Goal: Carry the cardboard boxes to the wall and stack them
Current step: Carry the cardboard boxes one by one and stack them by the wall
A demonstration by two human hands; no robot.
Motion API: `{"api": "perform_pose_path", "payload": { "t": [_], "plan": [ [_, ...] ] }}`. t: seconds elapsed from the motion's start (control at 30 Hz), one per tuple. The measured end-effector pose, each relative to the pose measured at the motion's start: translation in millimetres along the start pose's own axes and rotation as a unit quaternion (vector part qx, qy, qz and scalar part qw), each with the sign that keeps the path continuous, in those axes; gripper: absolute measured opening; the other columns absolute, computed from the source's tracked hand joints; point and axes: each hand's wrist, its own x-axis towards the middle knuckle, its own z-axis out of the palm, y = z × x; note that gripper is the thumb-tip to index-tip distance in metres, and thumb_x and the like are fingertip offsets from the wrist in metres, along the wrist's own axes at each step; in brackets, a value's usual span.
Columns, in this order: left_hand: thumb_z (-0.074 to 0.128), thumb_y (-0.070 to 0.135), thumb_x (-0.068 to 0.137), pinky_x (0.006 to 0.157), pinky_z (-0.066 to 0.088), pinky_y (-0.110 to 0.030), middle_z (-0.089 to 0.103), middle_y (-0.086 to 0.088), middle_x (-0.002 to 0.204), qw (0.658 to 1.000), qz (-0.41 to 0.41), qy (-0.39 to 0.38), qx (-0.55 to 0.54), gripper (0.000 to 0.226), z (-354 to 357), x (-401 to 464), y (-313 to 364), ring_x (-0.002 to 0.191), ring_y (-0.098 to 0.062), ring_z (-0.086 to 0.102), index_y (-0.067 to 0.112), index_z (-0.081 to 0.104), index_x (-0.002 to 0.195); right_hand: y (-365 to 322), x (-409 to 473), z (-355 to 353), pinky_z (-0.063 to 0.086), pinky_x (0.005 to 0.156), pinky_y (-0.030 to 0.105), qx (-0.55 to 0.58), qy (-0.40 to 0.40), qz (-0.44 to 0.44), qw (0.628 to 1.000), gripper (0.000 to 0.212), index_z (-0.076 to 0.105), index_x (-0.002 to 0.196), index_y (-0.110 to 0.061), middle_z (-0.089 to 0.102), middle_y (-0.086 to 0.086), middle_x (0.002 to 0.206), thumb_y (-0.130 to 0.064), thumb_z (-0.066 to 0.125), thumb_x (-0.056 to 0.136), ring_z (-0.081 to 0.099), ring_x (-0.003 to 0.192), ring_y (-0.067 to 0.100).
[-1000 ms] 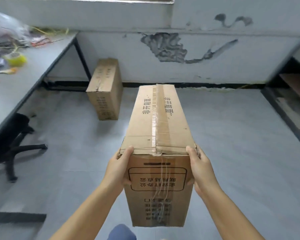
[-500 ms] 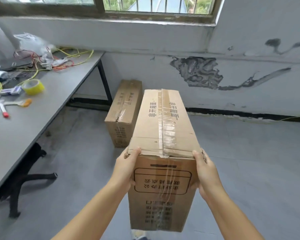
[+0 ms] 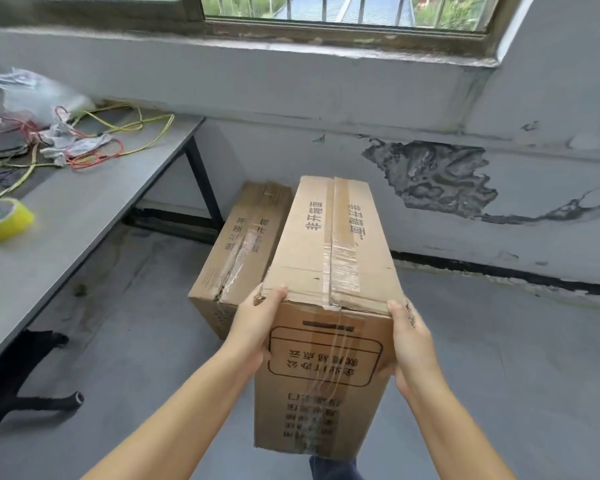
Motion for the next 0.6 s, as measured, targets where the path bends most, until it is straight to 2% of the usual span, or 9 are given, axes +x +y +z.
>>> {"api": "perform_pose_path", "payload": {
  "t": [0.07,0.1,0.17,0.27,0.33,0.4,0.53,0.6],
  "plan": [
    [0.053,0.031,0.095,0.048,0.043,-0.024,0.064,0.015,0.081,1.0,-0.014,0.003,-0.011,0.005,16.8,33.2,14.6,0.067,-0.002,0.058,0.032,0.058,0.093,-11.2,42.1,7.9,0.044,0.103,0.051,-0.018,-0.006,0.009,1.0,0.042,0.047,0.138,-0.034,0.062,-0.009,0.124,-0.036,0.049,0.097,0.058,0.116,0.017],
    [0.054,0.032,0.095,0.052,0.045,-0.026,0.065,0.013,0.086,1.0,-0.017,0.008,-0.02,0.007,22.3,51.2,18.2,0.072,-0.004,0.059,0.032,0.059,0.1,-14.7,60.6,12.6,0.045,0.102,0.05,-0.028,-0.008,0.009,1.0,0.041,0.047,0.138,-0.034,0.062,-0.011,0.122,-0.036,0.049,0.097,0.058,0.114,0.016],
    [0.056,0.034,0.093,0.062,0.05,-0.032,0.069,0.007,0.1,0.999,-0.021,0.017,-0.034,0.028,31.4,91.4,14.4,0.086,-0.012,0.064,0.029,0.056,0.12,-14.4,97.4,22.1,0.048,0.099,0.045,-0.037,-0.016,0.007,0.999,0.037,0.049,0.135,-0.035,0.064,-0.014,0.117,-0.033,0.048,0.098,0.06,0.11,0.012],
    [0.056,0.029,0.093,0.072,0.054,-0.034,0.071,0.003,0.108,0.999,-0.017,0.026,-0.042,0.033,42.2,152.8,-9.6,0.095,-0.016,0.067,0.028,0.056,0.126,7.3,152.2,36.6,0.047,0.091,0.028,-0.031,-0.01,0.012,0.999,0.029,0.051,0.125,-0.035,0.063,-0.019,0.109,-0.022,0.045,0.099,0.06,0.1,0.0],
    [0.057,0.029,0.093,0.078,0.053,-0.035,0.07,0.002,0.112,0.998,-0.02,0.031,-0.044,0.036,47.0,190.6,-32.9,0.099,-0.016,0.066,0.029,0.055,0.129,34.1,184.3,43.7,0.045,0.1,0.031,-0.033,0.011,0.024,0.999,0.032,0.049,0.126,-0.035,0.063,-0.013,0.118,-0.019,0.045,0.099,0.059,0.105,0.002],
    [0.057,0.029,0.093,0.078,0.052,-0.034,0.069,0.003,0.113,0.998,-0.029,0.029,-0.04,0.038,45.6,228.8,-63.5,0.1,-0.016,0.066,0.032,0.054,0.13,73.3,213.3,48.5,0.041,0.107,0.039,-0.045,0.019,0.038,0.998,0.039,0.049,0.134,-0.031,0.061,-0.011,0.125,-0.022,0.047,0.097,0.058,0.115,0.008],
    [0.049,0.021,0.097,0.073,0.048,-0.026,0.066,0.0,0.121,0.993,-0.092,0.04,-0.066,0.037,26.4,279.7,-141.7,0.102,-0.013,0.063,0.025,0.052,0.134,159.9,235.2,52.6,0.043,0.105,0.049,-0.097,0.012,0.1,0.99,0.051,0.049,0.134,-0.04,0.063,-0.009,0.126,-0.033,0.047,0.083,0.058,0.118,0.017],
    [0.044,0.016,0.099,0.069,0.048,-0.019,0.064,-0.002,0.123,0.985,-0.137,0.06,-0.087,0.035,13.6,284.1,-181.9,0.093,-0.007,0.064,0.019,0.052,0.133,200.2,227.3,48.0,0.044,0.104,0.048,-0.115,0.014,0.134,0.984,0.045,0.049,0.131,-0.044,0.061,-0.011,0.128,-0.027,0.044,0.089,0.057,0.119,0.017]
  ]
}}
